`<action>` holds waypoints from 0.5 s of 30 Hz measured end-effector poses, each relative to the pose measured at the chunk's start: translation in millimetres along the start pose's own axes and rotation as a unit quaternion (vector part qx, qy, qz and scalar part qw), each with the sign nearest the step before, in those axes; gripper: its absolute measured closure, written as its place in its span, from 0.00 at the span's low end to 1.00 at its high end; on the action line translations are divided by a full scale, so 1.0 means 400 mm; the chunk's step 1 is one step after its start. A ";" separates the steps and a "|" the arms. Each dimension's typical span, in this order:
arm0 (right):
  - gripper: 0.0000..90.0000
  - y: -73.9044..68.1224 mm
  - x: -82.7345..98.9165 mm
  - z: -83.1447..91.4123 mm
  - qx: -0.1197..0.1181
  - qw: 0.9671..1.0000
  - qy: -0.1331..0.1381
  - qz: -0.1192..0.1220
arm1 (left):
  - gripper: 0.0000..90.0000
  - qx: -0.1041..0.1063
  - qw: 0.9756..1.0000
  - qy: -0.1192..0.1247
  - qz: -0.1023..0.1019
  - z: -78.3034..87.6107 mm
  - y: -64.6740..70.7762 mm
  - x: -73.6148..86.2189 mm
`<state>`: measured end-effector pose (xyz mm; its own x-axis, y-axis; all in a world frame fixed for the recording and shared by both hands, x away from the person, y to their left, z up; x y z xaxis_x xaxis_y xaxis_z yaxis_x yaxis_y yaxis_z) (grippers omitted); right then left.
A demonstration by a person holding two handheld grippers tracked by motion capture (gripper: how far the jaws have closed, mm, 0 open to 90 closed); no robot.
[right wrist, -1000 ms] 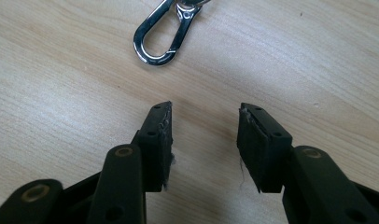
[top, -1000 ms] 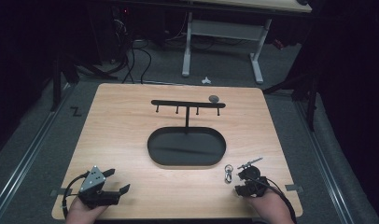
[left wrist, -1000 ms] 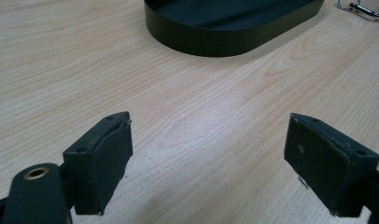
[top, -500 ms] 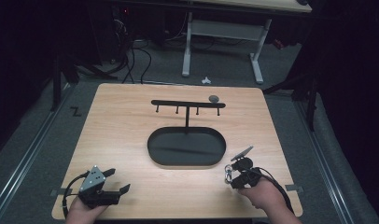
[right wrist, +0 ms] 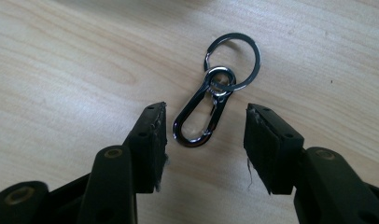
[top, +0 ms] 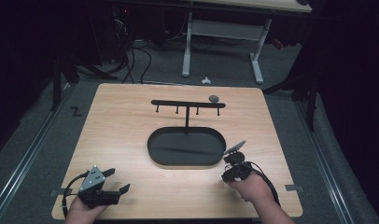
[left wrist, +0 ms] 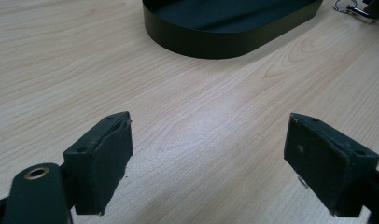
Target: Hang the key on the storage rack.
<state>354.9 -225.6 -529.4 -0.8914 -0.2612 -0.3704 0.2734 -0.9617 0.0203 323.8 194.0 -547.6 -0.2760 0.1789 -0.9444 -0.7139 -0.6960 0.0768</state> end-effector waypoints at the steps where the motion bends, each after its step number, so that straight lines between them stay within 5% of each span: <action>1: 0.57 0.001 -0.001 -0.003 0.000 1.000 0.000 -0.001 | 0.18 0.001 1.000 0.000 0.000 0.000 0.000 0.000; 15: 0.74 0.000 0.016 -0.015 -0.005 0.999 -0.017 0.032 | 0.18 0.001 1.000 -0.003 0.000 -0.001 0.001 0.001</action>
<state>351.4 -226.7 -537.5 -0.8833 -0.3255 -0.3374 0.3341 -0.9419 0.0341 323.7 193.6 -547.9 -0.2794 0.1828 -0.9426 -0.7157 -0.6941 0.0775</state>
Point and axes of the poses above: each handheld gripper's, and its own axes: z roughly backward along the jaws, x roughly out of its underside, y roughly to its right, the point moved 5 cm from there along -z, roughly forward along the jaws, and after that the axes turned 13 degrees about y, right-handed, at the moved point
